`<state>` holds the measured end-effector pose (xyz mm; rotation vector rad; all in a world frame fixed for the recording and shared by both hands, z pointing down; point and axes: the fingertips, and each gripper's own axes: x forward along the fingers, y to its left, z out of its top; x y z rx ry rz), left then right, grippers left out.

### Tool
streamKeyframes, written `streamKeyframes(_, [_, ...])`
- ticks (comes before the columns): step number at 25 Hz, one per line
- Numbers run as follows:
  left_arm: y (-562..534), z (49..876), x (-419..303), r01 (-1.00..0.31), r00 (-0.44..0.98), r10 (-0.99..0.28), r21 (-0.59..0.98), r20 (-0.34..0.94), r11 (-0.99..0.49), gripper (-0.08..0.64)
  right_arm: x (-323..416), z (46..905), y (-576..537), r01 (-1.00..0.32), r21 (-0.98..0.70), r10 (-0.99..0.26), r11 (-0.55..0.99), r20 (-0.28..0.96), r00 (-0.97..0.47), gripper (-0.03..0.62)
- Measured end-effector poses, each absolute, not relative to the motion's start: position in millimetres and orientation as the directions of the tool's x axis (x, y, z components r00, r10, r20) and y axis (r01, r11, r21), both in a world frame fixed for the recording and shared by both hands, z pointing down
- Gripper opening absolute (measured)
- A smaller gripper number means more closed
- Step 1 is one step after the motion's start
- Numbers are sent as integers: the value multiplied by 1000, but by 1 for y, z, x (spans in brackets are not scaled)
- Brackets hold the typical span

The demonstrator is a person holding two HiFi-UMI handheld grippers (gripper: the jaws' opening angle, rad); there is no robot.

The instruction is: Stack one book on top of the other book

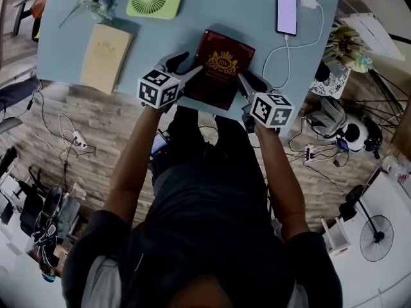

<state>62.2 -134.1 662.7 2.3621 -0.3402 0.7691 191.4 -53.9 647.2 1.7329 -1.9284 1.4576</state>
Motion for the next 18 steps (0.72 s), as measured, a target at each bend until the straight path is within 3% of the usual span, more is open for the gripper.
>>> streamKeyframes(6, [-128, 660, 65, -390, 838, -34, 553, 545, -736, 221, 189, 647, -56, -773, -599, -694, -212, 648, -312, 86])
streamKeyframes(18, [-147, 620, 13, -481, 794, -204, 385, 573, -788, 212, 144, 605, -87, -769, -622, -707, -146, 610, -359, 54])
